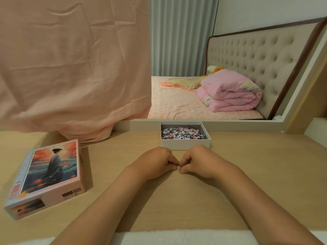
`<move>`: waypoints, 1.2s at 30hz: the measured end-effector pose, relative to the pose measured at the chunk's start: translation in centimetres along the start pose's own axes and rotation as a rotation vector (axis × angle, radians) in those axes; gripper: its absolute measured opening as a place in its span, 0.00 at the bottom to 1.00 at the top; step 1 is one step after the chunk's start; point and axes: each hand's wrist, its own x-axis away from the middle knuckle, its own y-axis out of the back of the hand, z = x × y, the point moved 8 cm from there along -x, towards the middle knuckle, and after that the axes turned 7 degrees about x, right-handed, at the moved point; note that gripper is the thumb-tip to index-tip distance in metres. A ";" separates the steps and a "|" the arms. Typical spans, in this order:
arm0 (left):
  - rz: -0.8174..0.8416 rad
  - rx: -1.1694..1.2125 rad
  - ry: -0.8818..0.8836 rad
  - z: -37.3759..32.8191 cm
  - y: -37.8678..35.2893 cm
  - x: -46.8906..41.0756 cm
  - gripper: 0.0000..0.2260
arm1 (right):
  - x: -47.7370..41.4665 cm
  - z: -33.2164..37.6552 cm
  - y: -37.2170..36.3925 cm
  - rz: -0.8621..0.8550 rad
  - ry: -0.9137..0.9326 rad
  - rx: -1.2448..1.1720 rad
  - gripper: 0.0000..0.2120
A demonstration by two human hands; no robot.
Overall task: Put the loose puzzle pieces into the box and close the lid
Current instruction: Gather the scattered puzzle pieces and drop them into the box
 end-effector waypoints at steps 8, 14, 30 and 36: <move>-0.047 0.112 0.032 0.4 0.4 -0.2 0.04 | 0.0 -0.1 0.1 0.007 0.003 -0.007 0.05; -0.041 0.160 0.046 0.9 0.6 0.0 0.04 | 0.3 0.3 -0.3 0.066 0.001 -0.106 0.09; -0.102 0.358 0.138 2.5 2.2 0.1 0.05 | -1.8 -0.7 4.8 -0.266 -0.028 -0.177 0.03; -0.423 0.445 0.132 3.1 7.5 -4.1 0.02 | -5.5 -3.3 8.1 -0.403 -0.093 -0.121 0.03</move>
